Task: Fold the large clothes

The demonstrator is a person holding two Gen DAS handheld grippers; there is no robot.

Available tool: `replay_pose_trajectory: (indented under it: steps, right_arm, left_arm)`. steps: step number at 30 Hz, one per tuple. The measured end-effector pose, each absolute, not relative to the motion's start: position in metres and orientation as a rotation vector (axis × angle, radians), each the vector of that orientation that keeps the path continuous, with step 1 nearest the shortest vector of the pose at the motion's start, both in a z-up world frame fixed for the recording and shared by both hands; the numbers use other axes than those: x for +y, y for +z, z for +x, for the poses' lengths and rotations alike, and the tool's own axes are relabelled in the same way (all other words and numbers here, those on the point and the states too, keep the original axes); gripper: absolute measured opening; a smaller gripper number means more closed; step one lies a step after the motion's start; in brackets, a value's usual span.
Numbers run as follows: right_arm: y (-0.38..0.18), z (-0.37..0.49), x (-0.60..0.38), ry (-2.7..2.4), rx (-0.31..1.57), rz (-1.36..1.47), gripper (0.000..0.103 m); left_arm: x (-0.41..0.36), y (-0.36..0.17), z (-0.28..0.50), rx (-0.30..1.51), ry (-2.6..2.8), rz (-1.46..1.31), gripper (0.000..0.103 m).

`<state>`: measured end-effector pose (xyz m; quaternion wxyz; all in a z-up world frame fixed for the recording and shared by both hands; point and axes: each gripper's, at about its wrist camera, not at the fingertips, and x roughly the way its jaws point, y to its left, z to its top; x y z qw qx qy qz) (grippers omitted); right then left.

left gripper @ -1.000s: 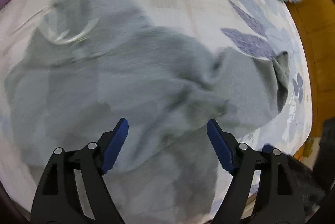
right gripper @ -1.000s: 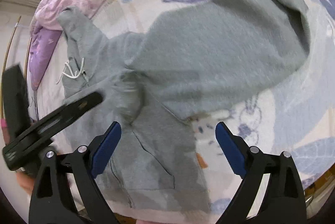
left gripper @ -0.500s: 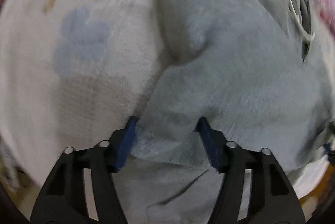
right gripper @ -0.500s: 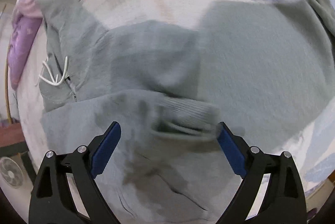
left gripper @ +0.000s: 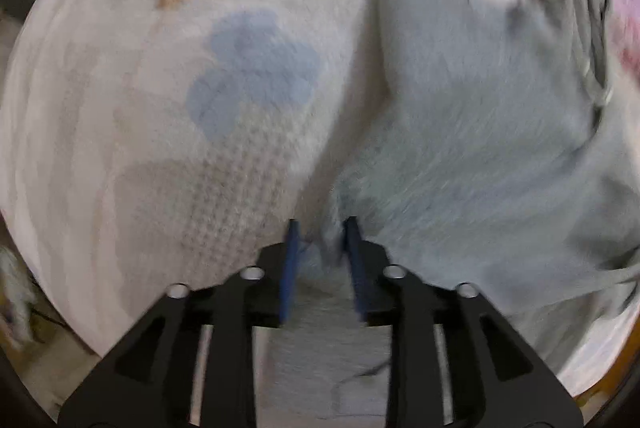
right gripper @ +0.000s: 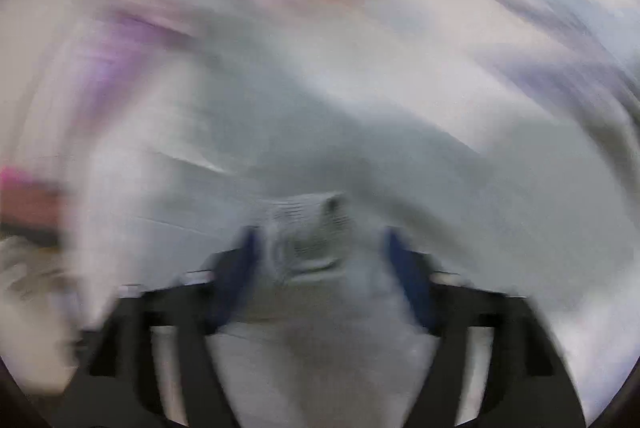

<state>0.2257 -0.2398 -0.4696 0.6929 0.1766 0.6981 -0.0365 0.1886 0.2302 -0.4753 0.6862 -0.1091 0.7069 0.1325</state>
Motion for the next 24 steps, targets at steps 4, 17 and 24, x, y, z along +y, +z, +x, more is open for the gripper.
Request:
replay_pose_trajectory:
  steps: [4, 17, 24]
  right_arm:
    - [-0.468, 0.200, -0.274, -0.073, 1.543, 0.592, 0.077]
    - [-0.455, 0.257, -0.192, -0.046, 1.399, 0.247, 0.000]
    - [-0.423, 0.302, -0.202, -0.074, 1.287, 0.159, 0.000]
  left_arm:
    - [0.230, -0.448, 0.199, 1.546, 0.263, -0.134, 0.074]
    - [0.241, -0.477, 0.309, 1.391, 0.138, -0.238, 0.008]
    - [0.241, -0.436, 0.309, 1.285, 0.208, -0.225, 0.008]
